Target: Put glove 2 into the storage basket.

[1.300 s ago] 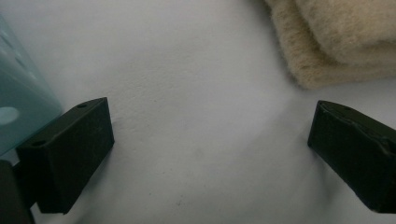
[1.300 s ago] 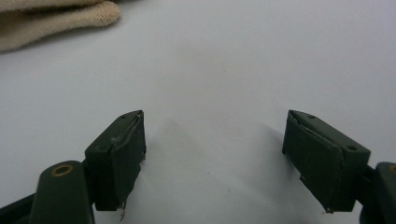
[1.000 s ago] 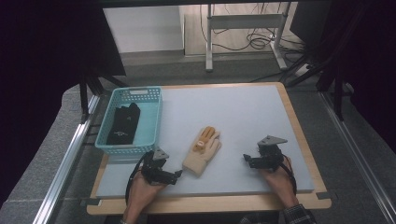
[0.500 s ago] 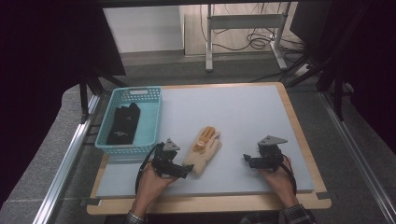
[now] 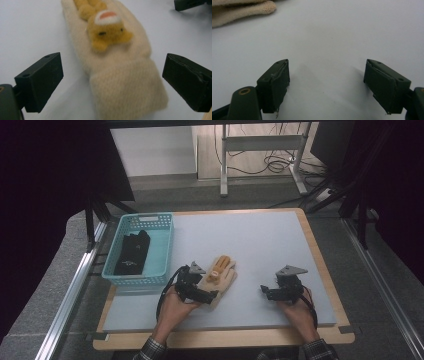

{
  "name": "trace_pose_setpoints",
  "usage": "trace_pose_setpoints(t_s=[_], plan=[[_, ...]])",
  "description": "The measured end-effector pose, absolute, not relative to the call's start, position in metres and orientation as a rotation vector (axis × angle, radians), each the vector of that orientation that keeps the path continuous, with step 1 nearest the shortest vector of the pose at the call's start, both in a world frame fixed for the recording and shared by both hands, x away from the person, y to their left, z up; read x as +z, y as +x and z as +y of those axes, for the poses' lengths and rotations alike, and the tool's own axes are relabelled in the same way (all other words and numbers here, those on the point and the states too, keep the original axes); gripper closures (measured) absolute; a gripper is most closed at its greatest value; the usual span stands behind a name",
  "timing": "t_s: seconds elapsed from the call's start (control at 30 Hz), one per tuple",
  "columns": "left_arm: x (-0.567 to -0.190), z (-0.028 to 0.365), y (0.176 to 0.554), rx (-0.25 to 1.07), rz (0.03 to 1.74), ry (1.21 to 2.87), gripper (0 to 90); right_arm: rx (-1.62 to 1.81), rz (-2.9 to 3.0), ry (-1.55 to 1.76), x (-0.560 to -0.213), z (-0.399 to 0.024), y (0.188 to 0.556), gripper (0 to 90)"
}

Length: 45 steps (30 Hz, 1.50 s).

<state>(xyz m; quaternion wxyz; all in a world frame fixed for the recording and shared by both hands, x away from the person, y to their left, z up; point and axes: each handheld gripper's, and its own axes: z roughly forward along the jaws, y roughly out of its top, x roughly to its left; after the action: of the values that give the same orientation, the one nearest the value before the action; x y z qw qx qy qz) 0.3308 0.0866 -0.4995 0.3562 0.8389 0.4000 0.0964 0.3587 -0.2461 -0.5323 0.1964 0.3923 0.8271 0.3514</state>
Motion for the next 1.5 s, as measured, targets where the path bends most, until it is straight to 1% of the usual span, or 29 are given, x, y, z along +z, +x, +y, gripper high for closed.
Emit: trace_pose_setpoints(t_s=[0.3, 0.47, 0.63, 0.77, 0.83, 1.0, 1.23, 1.37, 1.5], plan=[[-0.501, 0.066, 0.349, 0.258, 1.053, 2.22, 3.1, 0.984, 2.317, 1.098, -0.532, -0.246, 0.359, 20.5], [-0.51, 0.055, 0.355, 0.276, 1.078, 2.263, 3.2, 0.984, 2.318, 1.098, -0.532, -0.246, 0.359, 20.4], [-0.52, 0.05, 0.359, 0.263, 1.103, 2.296, 3.1, 0.985, 2.318, 1.098, -0.532, -0.246, 0.359, 20.3], [-0.528, 0.047, 0.358, 0.263, 1.105, 2.316, 4.8, 0.985, 2.318, 1.097, -0.532, -0.246, 0.359, 20.2], [-0.529, 0.044, 0.355, 0.287, 1.091, 2.331, 5.5, 0.985, 2.318, 1.097, -0.532, -0.246, 0.359, 20.2], [-0.525, 0.044, 0.351, 0.285, 1.091, 2.331, 17.5, 0.984, 2.318, 1.097, -0.532, -0.246, 0.359, 20.2], [-0.522, 0.046, 0.348, 0.288, 1.061, 2.325, 43.8, 0.984, 2.318, 1.099, -0.532, -0.246, 0.358, 20.1], [-0.521, 0.047, 0.348, 0.281, 1.037, 2.322, 51.0, 0.983, 2.318, 1.097, -0.532, -0.246, 0.358, 20.1], [-0.52, 0.05, 0.348, 0.252, 1.02, 2.302, 54.0, 0.983, 2.318, 1.097, -0.532, -0.246, 0.358, 20.0]])
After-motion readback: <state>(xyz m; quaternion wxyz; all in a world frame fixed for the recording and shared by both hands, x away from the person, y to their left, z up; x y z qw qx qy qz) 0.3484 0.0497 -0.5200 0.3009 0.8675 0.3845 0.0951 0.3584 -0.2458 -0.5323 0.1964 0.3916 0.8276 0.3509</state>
